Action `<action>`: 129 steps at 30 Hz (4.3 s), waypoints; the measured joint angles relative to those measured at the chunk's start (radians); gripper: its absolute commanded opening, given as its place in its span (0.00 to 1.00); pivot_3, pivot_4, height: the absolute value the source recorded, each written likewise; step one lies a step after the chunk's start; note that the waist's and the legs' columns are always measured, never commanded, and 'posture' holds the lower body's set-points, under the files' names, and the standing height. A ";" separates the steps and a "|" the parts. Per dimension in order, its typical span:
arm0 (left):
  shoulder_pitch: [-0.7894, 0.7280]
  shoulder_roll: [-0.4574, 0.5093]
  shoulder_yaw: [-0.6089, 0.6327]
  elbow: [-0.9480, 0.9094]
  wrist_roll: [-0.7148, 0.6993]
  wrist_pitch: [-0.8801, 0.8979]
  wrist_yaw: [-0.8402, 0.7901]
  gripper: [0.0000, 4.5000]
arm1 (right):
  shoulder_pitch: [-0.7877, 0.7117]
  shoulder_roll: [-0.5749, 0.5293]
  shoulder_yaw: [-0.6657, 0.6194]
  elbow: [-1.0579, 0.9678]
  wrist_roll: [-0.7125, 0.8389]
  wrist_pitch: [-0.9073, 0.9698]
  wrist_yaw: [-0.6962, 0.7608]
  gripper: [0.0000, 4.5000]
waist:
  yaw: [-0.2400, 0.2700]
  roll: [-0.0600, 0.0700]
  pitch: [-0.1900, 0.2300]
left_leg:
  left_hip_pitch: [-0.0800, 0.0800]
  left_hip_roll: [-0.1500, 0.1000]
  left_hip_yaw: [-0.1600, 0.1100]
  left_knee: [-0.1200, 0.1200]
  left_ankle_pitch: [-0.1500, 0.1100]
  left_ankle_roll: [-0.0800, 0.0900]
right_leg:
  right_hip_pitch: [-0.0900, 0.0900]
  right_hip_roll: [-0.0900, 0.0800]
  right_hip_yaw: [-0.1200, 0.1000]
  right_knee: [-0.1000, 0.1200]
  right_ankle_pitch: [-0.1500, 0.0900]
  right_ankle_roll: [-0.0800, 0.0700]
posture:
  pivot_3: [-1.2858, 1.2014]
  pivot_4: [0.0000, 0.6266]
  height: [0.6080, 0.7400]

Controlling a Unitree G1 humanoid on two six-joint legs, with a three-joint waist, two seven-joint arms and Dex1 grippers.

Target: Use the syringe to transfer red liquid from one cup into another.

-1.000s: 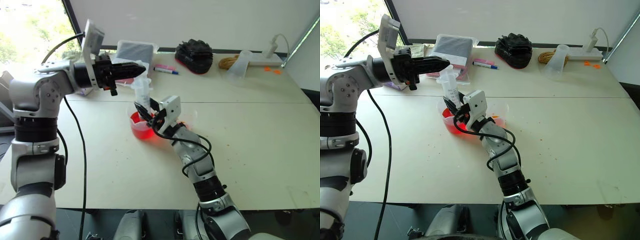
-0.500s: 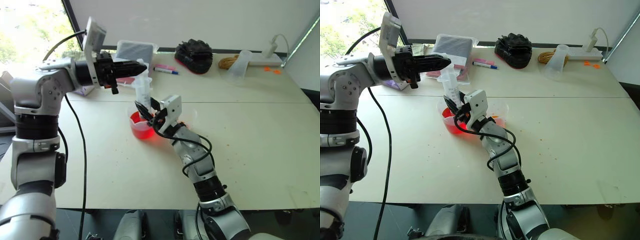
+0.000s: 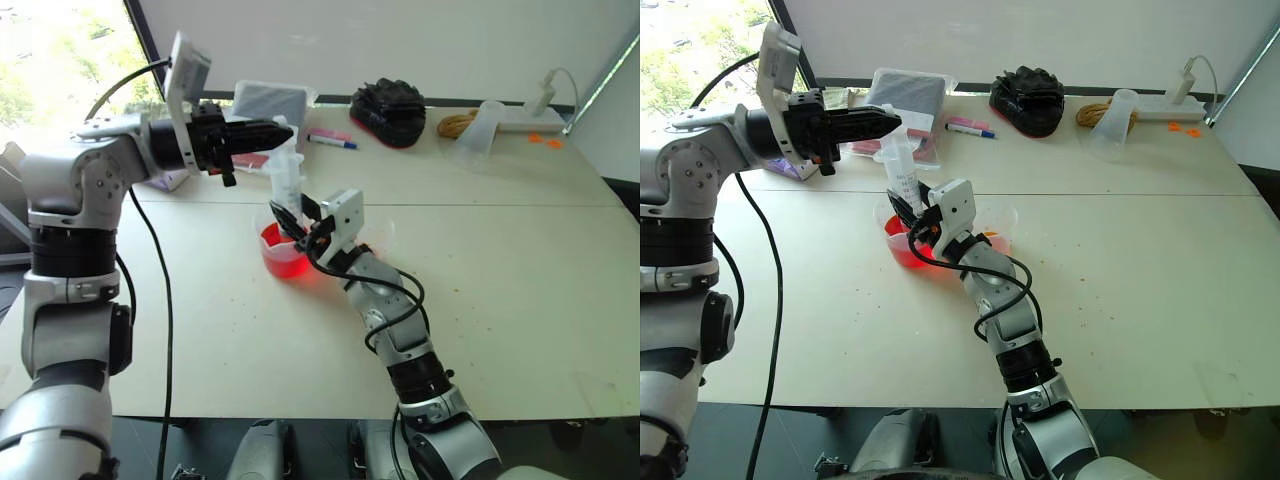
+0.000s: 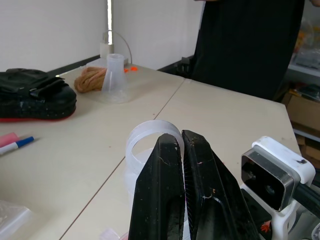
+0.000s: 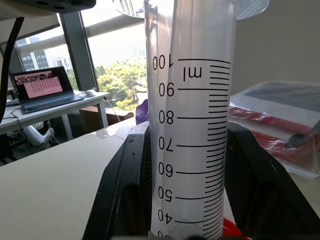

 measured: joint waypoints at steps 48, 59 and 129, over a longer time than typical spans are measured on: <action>0.267 0.146 0.266 -0.169 -0.118 0.027 0.189 0.68 | -0.103 -0.038 -0.040 0.058 -0.054 -0.058 -0.038 0.30 | 0.001 -0.001 0.000 | 0.000 0.000 0.000 0.000 0.000 -0.001 | -0.001 -0.003 0.000 0.000 0.000 0.000 | 0.52 0.24 1.00; 0.247 0.010 0.191 -0.115 -0.111 -0.048 0.190 0.68 | -0.193 -0.126 -0.179 -0.331 0.030 0.225 -0.126 0.30 | 0.003 -0.001 0.000 | 0.000 0.000 0.000 -0.001 0.000 -0.001 | -0.001 -0.004 -0.001 0.000 0.000 0.000 | 0.52 0.24 1.00; -0.264 -0.353 -0.060 0.409 0.089 -0.177 -0.190 0.01 | 0.153 -0.123 -0.111 -0.320 -0.181 0.033 -0.310 0.30 | 0.002 -0.001 0.000 | -0.001 0.000 0.000 0.000 -0.002 0.004 | 0.000 0.002 0.000 -0.001 0.000 0.000 | 0.52 0.24 1.00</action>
